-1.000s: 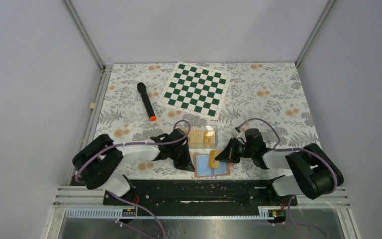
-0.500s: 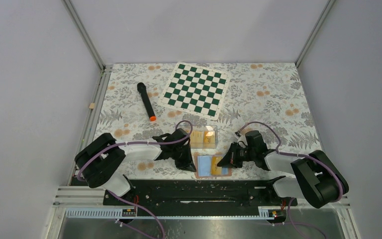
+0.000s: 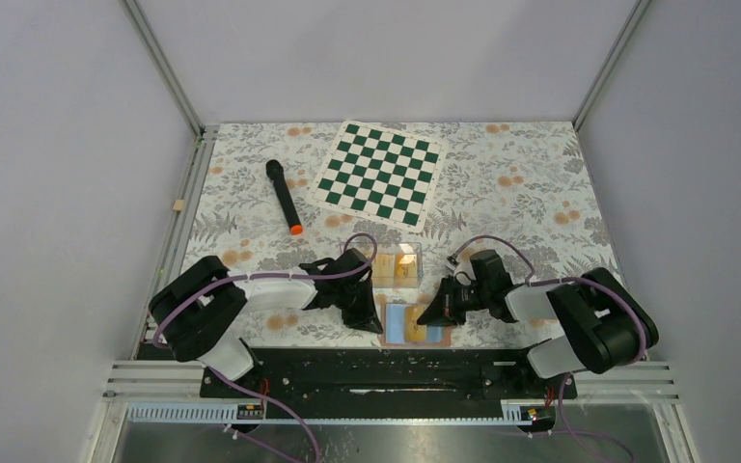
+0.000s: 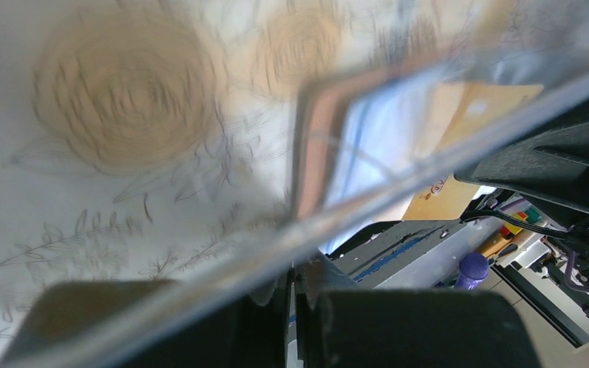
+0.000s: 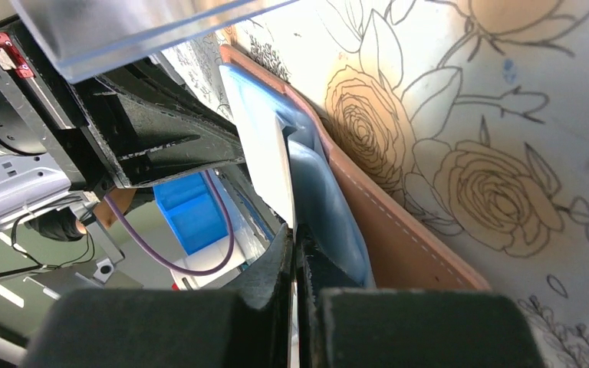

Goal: Put the credit cards into the card holder
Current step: Insert the credit card into the card holder.

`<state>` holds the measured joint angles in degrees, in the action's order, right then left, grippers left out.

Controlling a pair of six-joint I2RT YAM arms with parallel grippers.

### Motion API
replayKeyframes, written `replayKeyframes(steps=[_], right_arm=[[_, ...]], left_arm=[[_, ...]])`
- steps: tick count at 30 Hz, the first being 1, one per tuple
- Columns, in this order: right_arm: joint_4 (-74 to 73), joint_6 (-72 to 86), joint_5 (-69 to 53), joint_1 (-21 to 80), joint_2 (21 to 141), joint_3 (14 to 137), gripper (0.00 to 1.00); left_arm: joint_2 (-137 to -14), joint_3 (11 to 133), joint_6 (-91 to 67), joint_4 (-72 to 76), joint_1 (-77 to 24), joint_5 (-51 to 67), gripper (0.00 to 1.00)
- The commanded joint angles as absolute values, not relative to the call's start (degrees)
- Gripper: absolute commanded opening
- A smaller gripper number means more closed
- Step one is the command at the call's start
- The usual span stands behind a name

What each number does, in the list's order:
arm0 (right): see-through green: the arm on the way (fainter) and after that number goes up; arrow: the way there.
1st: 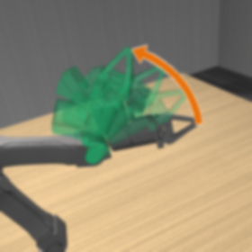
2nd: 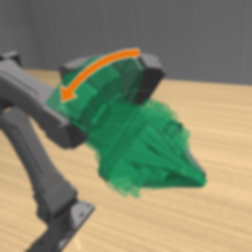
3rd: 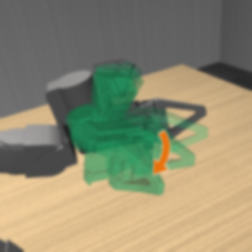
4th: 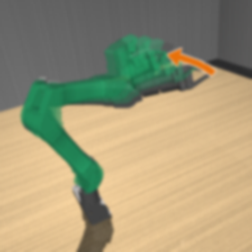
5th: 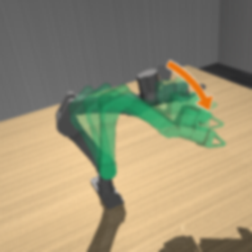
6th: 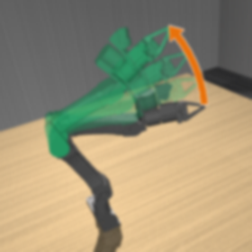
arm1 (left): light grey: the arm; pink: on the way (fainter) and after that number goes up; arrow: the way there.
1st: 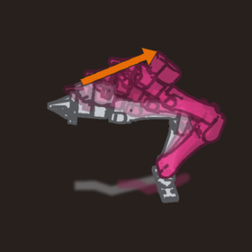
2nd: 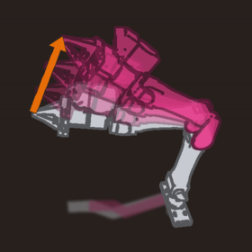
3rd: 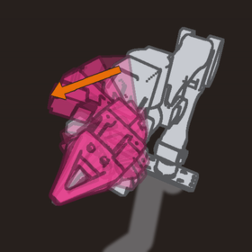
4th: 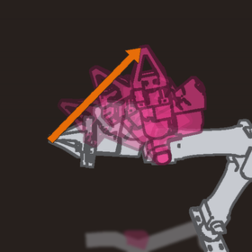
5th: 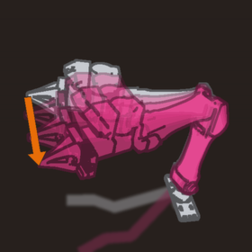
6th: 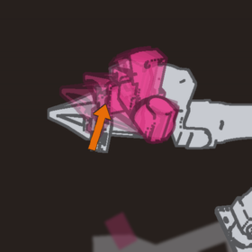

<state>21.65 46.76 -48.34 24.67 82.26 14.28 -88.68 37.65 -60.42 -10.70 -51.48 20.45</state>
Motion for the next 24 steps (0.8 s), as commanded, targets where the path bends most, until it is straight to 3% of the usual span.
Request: replayKeyframes(steps=[1, 3, 5, 8, 12, 17, 20, 24], right_arm=[[26.5, 48.3, -50.8, 26.3, 85.0, 14.7, 0.00], [26.8, 49.3, -50.4, 26.8, 85.3, 15.0, 0.00], [23.8, 49.5, -48.5, 27.2, 83.7, 15.5, 0.13], [12.8, 46.8, -43.3, 28.0, 78.7, 17.6, 0.20], [-3.5, 41.3, -35.6, 29.2, 72.6, 22.5, 0.39], [-9.7, 37.9, -33.0, 29.8, 71.4, 25.4, 0.57], [-6.6, 38.2, -34.7, 30.9, 73.6, 25.0, 0.61], [-4.3, 39.5, -35.6, 34.0, 77.5, 27.0, 0.58]], left_arm=[[-89.8, 39.2, -60.0, -9.8, -52.2, 19.6, 0.00], [-90.0, 39.2, -60.1, -9.8, -52.3, 19.6, 0.00], [-89.9, 39.2, -60.2, -10.1, -52.3, 19.5, 0.00], [-89.7, 39.4, -60.3, -10.9, -52.3, 18.9, 0.00], [-89.6, 39.5, -60.1, -11.0, -52.4, 18.9, 0.00], [-89.7, 39.9, -60.0, -11.1, -52.4, 19.2, 0.00], [-89.8, 40.2, -59.9, -11.1, -52.5, 19.4, 0.00], [-90.2, 40.4, -59.9, -11.0, -52.6, 19.6, 0.00]])
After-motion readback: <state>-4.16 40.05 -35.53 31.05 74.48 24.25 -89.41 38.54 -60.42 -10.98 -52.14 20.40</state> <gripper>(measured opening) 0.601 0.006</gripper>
